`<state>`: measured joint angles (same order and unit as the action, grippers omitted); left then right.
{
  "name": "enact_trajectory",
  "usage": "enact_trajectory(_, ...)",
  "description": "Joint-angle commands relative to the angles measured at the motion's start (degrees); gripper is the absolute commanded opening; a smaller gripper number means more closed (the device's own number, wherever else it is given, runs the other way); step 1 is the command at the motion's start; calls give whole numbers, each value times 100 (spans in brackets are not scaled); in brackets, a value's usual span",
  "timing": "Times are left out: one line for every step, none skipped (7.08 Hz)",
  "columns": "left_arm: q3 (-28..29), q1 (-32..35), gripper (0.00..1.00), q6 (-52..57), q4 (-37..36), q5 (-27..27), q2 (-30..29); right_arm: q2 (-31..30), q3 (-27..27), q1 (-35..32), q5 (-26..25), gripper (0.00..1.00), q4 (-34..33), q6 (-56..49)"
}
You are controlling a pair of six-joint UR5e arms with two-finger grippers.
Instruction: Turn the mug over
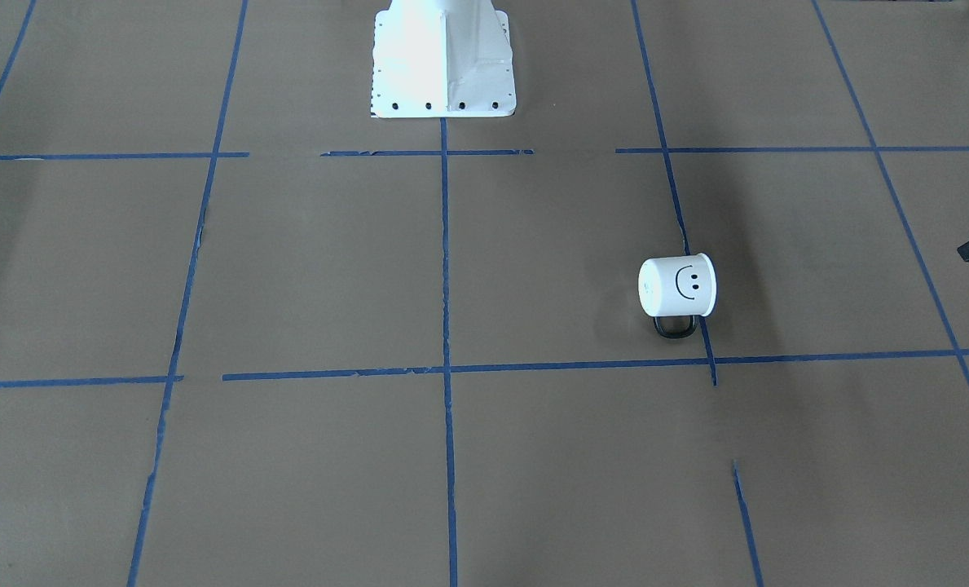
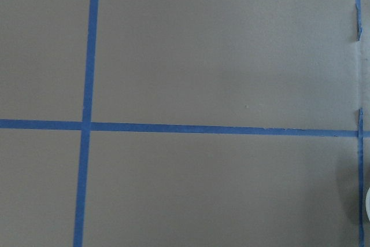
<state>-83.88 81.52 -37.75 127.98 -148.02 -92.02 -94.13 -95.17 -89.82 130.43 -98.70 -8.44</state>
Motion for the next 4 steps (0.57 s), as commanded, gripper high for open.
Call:
enact_trajectory(441, -267, 100, -1745, 2029, 115, -17, 0, -1, 0, 0, 100, 0, 0)
enact_trajectory(443, -355, 100, -2641, 2777, 351, -70, 0, 7, 0, 0, 100, 0, 0)
enact_trajectory(469, -765, 100, -3250, 3220, 866, -253, 0, -1, 0, 0, 100, 0, 0)
enact_trajectory(512, -1344, 100, -3404, 3511, 1341, -446, 0, -2, 0, 0, 100, 0, 0)
